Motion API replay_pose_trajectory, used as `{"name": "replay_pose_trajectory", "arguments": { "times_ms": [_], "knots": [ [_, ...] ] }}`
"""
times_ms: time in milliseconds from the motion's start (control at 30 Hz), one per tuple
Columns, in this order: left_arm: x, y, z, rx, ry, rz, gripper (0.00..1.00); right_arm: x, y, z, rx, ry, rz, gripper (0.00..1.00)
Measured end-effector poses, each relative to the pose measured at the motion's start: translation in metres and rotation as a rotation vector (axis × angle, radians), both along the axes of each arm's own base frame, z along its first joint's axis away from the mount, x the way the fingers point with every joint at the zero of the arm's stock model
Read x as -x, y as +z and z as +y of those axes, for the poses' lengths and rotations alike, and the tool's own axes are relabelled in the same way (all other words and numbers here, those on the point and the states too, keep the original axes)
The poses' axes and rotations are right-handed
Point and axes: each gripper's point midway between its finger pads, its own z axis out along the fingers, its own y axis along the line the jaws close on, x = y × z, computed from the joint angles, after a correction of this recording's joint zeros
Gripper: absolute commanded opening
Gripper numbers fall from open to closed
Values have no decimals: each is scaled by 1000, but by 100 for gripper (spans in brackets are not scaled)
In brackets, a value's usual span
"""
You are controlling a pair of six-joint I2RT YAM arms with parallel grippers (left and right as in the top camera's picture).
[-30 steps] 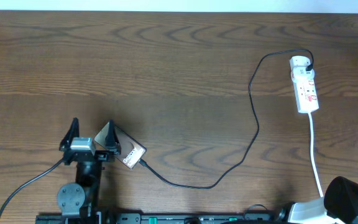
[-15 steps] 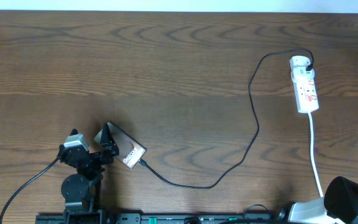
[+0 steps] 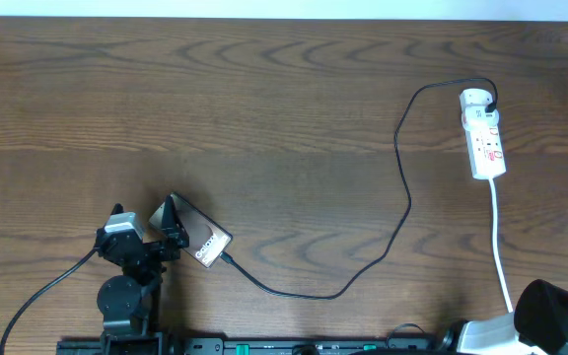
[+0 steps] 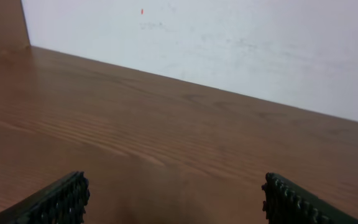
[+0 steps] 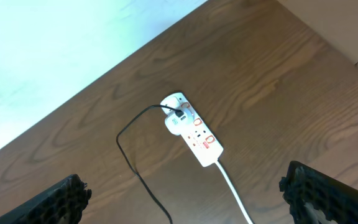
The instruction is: Plug charger to phone and switch on socket
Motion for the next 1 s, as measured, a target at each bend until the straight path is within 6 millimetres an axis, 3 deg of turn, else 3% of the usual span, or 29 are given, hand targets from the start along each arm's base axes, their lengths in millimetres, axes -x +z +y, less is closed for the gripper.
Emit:
{"name": "replay_pose_trajectory", "arguments": {
  "times_ms": [1000],
  "knots": [
    [0,0,-1,-27,-6,2,88,0,0,0,0,0,0,99]
  ]
}}
